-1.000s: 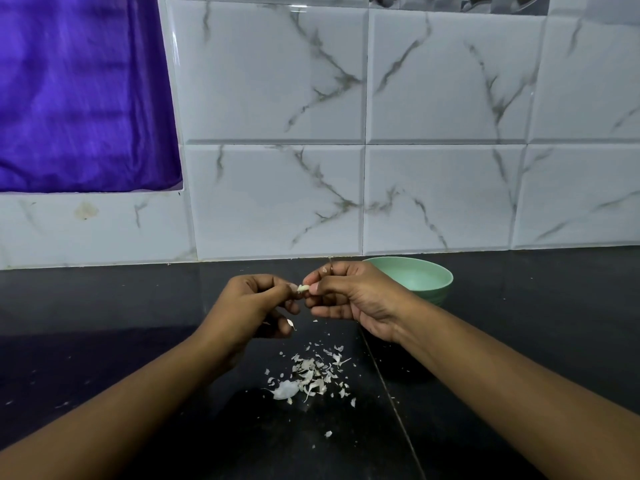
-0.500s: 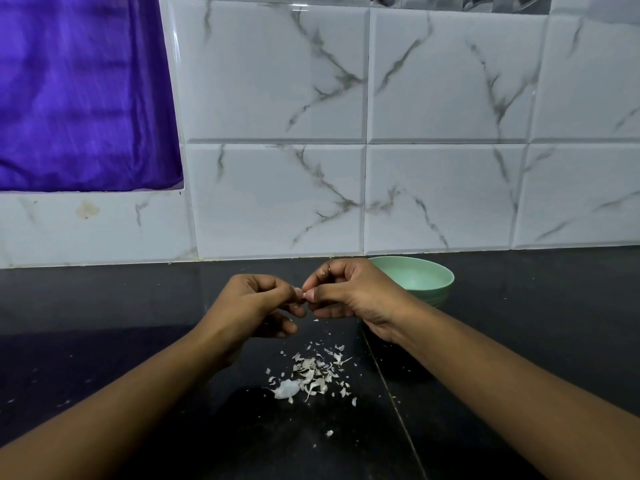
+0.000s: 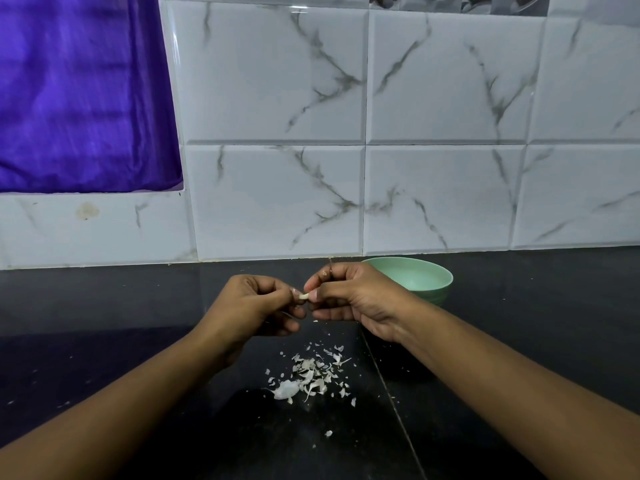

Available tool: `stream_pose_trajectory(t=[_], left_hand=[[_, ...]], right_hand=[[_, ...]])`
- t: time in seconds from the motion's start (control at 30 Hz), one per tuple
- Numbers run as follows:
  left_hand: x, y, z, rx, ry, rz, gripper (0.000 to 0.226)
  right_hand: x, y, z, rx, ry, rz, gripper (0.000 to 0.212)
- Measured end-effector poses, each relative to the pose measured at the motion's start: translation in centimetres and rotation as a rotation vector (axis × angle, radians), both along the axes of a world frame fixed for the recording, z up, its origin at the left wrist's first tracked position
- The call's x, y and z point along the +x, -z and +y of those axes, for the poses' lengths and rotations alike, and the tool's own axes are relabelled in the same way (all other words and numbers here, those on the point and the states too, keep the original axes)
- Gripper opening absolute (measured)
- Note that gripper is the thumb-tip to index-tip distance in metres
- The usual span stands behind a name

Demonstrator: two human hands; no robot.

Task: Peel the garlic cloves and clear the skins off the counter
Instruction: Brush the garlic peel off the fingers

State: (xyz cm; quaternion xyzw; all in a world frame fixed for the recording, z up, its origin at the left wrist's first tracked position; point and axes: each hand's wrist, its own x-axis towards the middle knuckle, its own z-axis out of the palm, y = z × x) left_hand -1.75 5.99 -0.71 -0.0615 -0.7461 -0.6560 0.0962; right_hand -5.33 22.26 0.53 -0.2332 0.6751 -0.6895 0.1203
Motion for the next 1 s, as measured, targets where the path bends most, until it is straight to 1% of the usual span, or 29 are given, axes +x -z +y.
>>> stream_pose_trajectory(t=[0.1, 0.17, 0.37, 0.47, 0.53, 0.63, 0.73, 0.8, 0.9, 1.0], left_hand=[[0.0, 0.1, 0.1, -0.007, 0.002, 0.006, 0.021], [-0.1, 0.2, 0.1, -0.001, 0.000, -0.004, 0.021], [-0.2, 0.2, 0.4, 0.053, 0.013, -0.067, 0.024], [-0.2, 0.1, 0.4, 0.099, 0.029, -0.118, 0.022], [-0.3, 0.2, 0.3, 0.083, 0.024, -0.145, 0.023], [-0.4, 0.3, -0.1, -0.029, 0.036, -0.137, 0.030], [-0.5, 0.4, -0.5, -0.172, 0.092, -0.077, 0.036], [-0.6, 0.4, -0.7, -0.245, 0.121, -0.026, 0.041], [-0.6, 0.5, -0.8, -0.385, 0.093, 0.037, 0.046], [-0.3, 0.6, -0.7, -0.554, 0.070, 0.079, 0.049]], right_hand=[[0.0, -0.1, 0.1, -0.003, -0.019, -0.024, 0.021], [-0.1, 0.0, 0.2, -0.001, -0.024, -0.024, 0.022], [-0.1, 0.1, 0.2, 0.025, -0.020, 0.064, 0.024], [-0.2, 0.0, 0.2, -0.003, -0.014, 0.046, 0.023], [-0.3, -0.3, 0.6, -0.041, -0.007, 0.016, 0.021], [-0.6, -1.4, 1.6, -0.100, 0.003, -0.014, 0.018], [-0.9, -2.9, 3.3, -0.152, 0.033, -0.046, 0.015], [-1.4, -3.8, 4.8, -0.177, 0.107, -0.045, 0.012], [-2.6, -4.6, 7.4, -0.108, 0.299, 0.023, 0.007], [-3.8, -4.2, 9.5, 0.011, 0.397, 0.020, 0.008]])
